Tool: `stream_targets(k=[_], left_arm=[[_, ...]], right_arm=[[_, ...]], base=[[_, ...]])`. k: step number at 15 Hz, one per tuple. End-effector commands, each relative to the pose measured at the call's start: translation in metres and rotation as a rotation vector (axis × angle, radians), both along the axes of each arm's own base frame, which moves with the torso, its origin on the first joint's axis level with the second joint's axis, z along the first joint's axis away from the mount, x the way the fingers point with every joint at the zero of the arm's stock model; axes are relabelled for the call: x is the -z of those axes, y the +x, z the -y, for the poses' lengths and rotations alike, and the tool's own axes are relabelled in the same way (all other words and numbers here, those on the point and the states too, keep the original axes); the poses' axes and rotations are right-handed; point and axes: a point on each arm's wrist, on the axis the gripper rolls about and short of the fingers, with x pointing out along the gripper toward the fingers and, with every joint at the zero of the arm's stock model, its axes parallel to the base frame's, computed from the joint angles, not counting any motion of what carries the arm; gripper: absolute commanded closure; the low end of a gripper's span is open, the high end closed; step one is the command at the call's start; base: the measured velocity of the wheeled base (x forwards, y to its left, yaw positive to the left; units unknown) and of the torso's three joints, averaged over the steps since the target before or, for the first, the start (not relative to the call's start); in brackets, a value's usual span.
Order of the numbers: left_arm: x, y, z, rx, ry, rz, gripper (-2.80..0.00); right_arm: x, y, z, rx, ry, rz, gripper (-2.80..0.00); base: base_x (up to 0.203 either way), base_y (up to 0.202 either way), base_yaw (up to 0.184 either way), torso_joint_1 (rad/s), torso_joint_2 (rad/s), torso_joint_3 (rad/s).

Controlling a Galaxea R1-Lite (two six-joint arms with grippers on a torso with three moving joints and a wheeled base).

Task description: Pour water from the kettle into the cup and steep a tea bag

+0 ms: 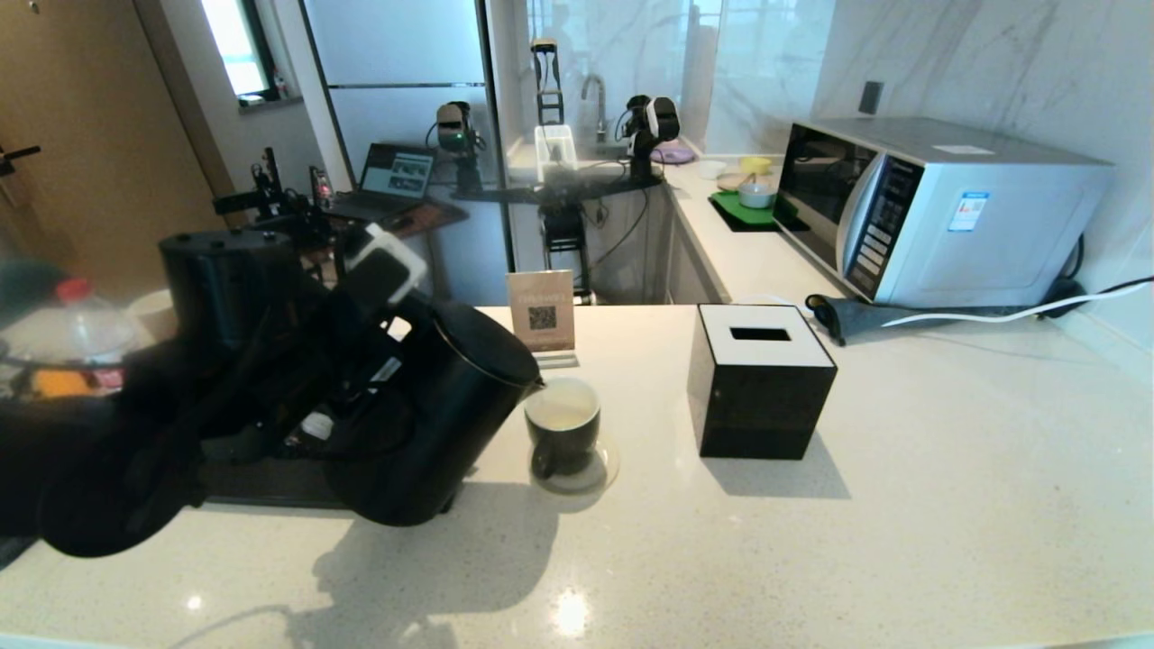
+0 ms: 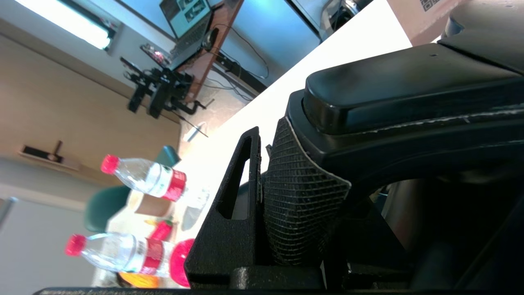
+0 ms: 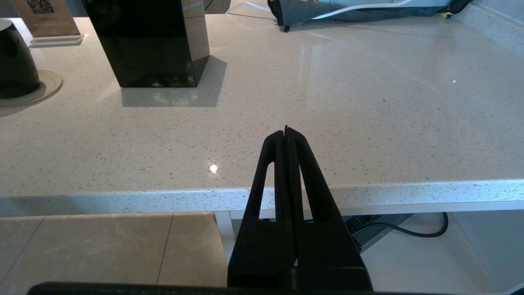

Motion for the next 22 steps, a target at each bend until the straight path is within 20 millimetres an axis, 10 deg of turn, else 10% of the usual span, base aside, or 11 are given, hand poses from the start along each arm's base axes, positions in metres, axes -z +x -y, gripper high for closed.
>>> stream_targets(k=[1, 22], left_arm=[[0.000, -0.003, -0.001, -0.008, -0.025, 0.006, 0.00], [-0.017, -0.057, -0.033, -0.074, -0.318, 0.098, 0.00]], right_arm=[[0.000, 0.000, 0.000, 0.000, 0.000, -0.001, 0.00], [0.000, 0.000, 0.000, 0.000, 0.000, -0.001, 0.00]], base=[[0.000, 0.000, 0.000, 0.000, 0.00, 0.000], [0.000, 0.000, 0.000, 0.000, 0.00, 0.000]])
